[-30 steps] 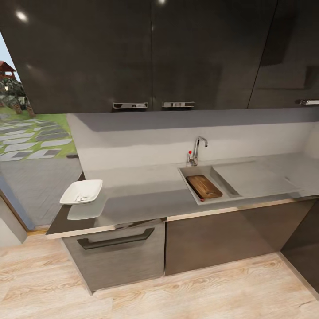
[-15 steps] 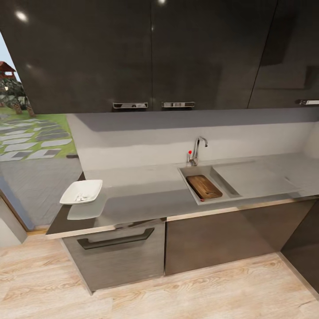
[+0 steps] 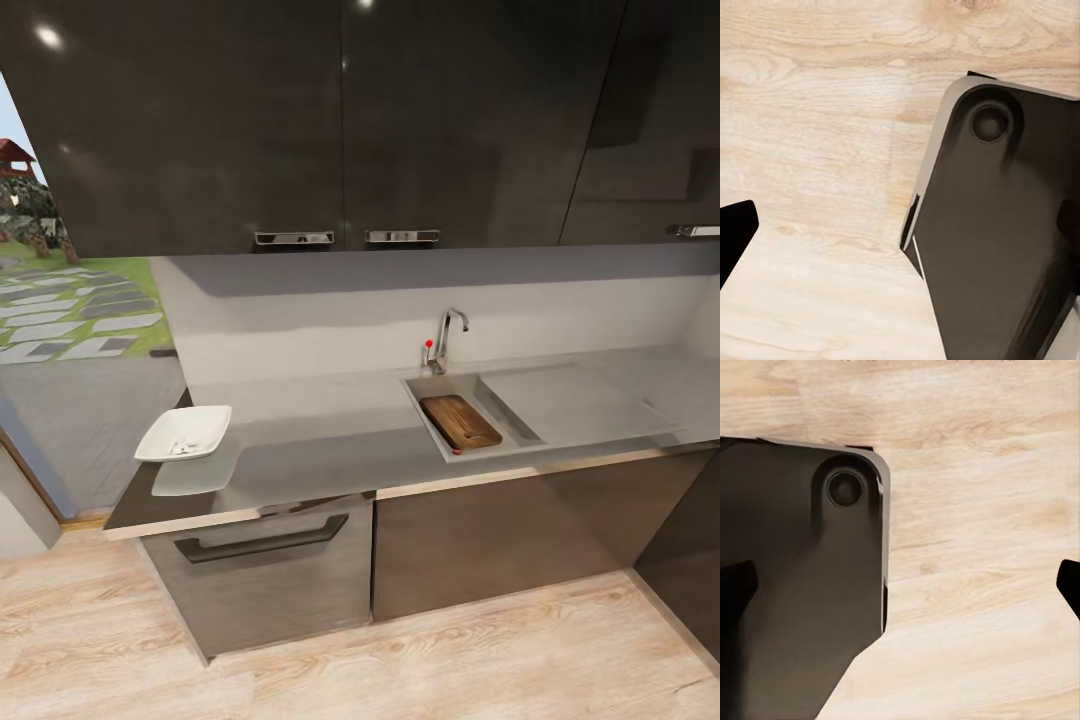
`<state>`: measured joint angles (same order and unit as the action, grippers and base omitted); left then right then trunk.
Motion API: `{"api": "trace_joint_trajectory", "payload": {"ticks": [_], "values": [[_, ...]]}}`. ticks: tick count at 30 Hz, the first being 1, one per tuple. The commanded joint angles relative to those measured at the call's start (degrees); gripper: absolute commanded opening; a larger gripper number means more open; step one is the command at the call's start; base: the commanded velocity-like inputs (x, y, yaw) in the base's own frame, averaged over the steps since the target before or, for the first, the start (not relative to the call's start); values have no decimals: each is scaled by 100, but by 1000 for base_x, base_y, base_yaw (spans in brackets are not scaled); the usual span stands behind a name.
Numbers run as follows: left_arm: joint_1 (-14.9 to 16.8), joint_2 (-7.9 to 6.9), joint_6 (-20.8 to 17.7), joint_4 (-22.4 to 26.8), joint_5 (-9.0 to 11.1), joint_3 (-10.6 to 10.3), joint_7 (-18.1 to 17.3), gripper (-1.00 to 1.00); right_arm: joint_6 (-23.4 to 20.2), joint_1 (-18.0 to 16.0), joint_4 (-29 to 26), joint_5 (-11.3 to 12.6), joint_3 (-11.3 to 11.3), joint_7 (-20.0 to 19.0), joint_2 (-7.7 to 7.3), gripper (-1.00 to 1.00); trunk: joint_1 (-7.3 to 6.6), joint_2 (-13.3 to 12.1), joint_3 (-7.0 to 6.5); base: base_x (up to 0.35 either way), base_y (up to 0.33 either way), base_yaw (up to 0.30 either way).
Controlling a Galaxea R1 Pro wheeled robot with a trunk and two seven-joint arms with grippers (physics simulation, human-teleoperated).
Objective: In the kitchen, take the Vidalia onion out of the sink, dice it on the chopping board with the paring knife, put the diced onion into the bowl on the countertop, then place both the paring knife and the chopping board into the sink.
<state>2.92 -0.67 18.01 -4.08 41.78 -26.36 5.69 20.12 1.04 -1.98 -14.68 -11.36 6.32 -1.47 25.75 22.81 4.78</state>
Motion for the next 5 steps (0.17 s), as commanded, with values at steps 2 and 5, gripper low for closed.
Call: {"api": "trace_joint_trajectory", "payload": {"ticks": [2, 5], "values": [[7, 8, 25, -9, -3, -30, 13, 100, 9, 1, -10, -61, -38, 18, 4, 100, 3, 11, 11, 0, 0, 0], [7, 8, 27, -11, -8, -34, 12, 100, 9, 1, -12, -61, -41, 19, 5, 100, 3, 11, 11, 0, 0, 0]]}}
